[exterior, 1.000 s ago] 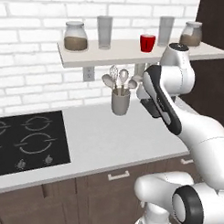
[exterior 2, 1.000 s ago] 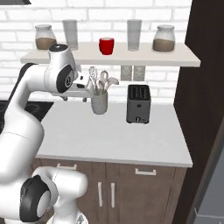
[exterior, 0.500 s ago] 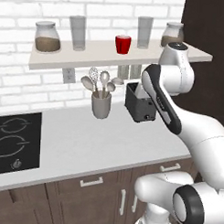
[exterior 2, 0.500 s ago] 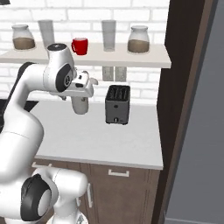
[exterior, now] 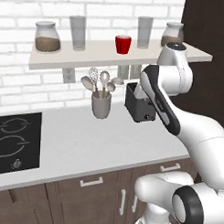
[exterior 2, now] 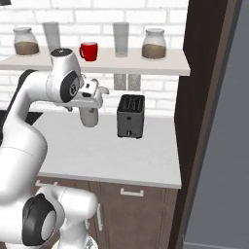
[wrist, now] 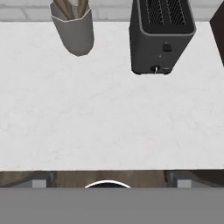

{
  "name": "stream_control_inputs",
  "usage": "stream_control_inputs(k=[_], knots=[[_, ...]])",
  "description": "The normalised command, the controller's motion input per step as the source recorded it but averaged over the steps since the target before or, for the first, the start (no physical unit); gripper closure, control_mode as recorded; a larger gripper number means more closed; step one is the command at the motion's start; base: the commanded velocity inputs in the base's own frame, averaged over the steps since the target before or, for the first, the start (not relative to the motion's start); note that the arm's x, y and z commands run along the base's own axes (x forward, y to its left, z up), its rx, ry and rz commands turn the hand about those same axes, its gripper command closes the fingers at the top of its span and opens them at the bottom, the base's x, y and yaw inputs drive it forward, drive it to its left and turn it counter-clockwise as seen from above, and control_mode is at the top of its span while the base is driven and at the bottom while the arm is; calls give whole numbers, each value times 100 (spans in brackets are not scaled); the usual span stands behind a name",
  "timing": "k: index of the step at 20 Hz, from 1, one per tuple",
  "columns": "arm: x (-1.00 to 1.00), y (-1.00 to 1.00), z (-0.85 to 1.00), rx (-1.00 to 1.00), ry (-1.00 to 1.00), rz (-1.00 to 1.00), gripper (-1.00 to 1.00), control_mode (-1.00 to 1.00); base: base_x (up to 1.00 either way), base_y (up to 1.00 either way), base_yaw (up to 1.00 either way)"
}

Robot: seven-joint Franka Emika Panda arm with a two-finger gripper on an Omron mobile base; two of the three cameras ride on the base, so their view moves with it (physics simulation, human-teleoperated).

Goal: Gather all objects into one cabinet and sort the glasses and bowls to opposite sides.

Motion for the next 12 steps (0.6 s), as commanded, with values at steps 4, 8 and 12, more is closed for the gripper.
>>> stream_control_inputs(k=[4,8,12], knots=[[0,0,0,0,0,0,-100,100,-14,0,3],[-25,7,36,1,-16,1,-100,-100,-23,1,3],[-7,36,100,4,-40,0,-100,-100,0,0,0]])
